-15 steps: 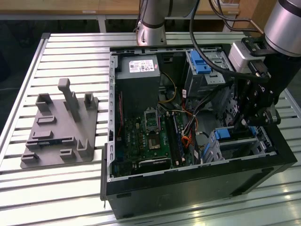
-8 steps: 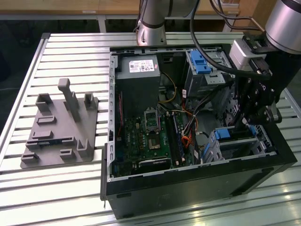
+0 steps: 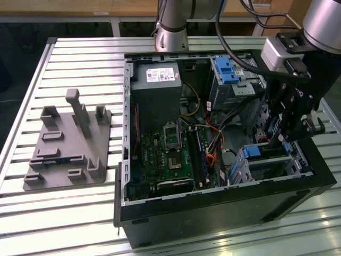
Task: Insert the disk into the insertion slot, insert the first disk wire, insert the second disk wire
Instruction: 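Insert the second disk wire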
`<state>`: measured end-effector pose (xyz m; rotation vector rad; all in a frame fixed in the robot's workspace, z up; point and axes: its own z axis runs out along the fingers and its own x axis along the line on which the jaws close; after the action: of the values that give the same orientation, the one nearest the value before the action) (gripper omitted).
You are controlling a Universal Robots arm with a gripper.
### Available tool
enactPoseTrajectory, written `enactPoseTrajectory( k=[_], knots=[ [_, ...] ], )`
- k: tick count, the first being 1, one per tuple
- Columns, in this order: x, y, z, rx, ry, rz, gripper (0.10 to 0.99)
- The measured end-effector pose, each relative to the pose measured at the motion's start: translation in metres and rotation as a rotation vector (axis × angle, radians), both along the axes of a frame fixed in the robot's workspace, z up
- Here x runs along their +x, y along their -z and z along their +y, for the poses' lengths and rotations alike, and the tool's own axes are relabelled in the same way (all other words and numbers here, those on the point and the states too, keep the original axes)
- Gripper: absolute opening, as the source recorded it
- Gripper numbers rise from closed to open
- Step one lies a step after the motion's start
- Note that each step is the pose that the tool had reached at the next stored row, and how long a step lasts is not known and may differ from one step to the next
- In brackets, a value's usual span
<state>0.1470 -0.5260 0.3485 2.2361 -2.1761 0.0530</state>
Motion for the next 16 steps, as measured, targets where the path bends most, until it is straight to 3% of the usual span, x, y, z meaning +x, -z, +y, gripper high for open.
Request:
enactPoseTrajectory(
  k=[10,16],
  knots=[
    [-0.0023,-0.0129,0.0106,-0.003,0.004,-0.0002,0.388],
    [-0.0136,-0.0127,0.0142,-0.034,0.005,-0.0002,0.388]
  ],
)
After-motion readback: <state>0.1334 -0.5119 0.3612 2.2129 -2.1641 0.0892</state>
